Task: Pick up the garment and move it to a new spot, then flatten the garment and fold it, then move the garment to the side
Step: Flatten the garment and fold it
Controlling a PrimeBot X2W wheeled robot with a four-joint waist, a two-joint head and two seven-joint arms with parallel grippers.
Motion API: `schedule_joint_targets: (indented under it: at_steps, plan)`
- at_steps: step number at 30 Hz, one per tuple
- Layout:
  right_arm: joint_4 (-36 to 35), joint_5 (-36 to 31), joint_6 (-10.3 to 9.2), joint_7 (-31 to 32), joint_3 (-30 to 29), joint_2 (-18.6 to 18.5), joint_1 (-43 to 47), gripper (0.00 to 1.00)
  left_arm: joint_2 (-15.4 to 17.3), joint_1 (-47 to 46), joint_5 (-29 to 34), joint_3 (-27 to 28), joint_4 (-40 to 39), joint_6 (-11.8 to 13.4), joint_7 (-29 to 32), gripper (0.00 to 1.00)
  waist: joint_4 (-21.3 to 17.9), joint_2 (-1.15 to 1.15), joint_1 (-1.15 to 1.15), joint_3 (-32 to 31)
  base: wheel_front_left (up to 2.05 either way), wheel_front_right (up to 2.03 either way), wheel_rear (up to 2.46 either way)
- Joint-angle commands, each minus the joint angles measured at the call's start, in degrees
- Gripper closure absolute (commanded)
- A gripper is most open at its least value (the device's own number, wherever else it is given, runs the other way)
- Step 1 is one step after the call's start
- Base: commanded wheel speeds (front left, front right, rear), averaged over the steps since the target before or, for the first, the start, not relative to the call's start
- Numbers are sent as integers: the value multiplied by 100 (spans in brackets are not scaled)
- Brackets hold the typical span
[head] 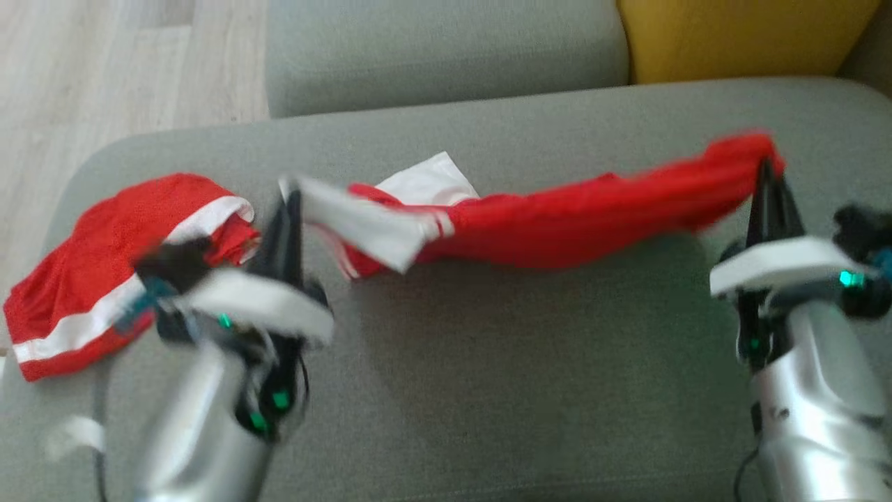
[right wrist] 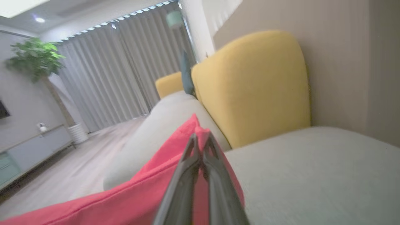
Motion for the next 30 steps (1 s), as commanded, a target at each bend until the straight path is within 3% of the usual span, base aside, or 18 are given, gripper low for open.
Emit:
schedule_joint_targets:
  at_steps: [1,7,17,23,30]
  plan:
    - [-279,0,-4,12,186,-10,-365,100,153,-510,-24,274,-306,2,0,100,24,0,0,-73,0,0,0]
    - [-1788,119,-4,377,374,-10,-815,100,315,-1470,-32,567,-1665,239,359,100,64,0,0,-293,0,0,0]
    - [-3598,362,-4,517,331,-10,-943,100,282,-2500,-65,966,-2830,676,611,100,30,0,0,-547,0,0,0]
    - [-3973,355,-4,1005,58,-10,-692,100,468,-2526,-90,1108,-2966,843,931,100,-45,0,0,-429,0,0,0]
    - [-3288,334,-4,1464,-99,-10,-1206,100,773,-2786,-173,1050,-1976,601,1272,100,-225,0,0,229,0,0,0]
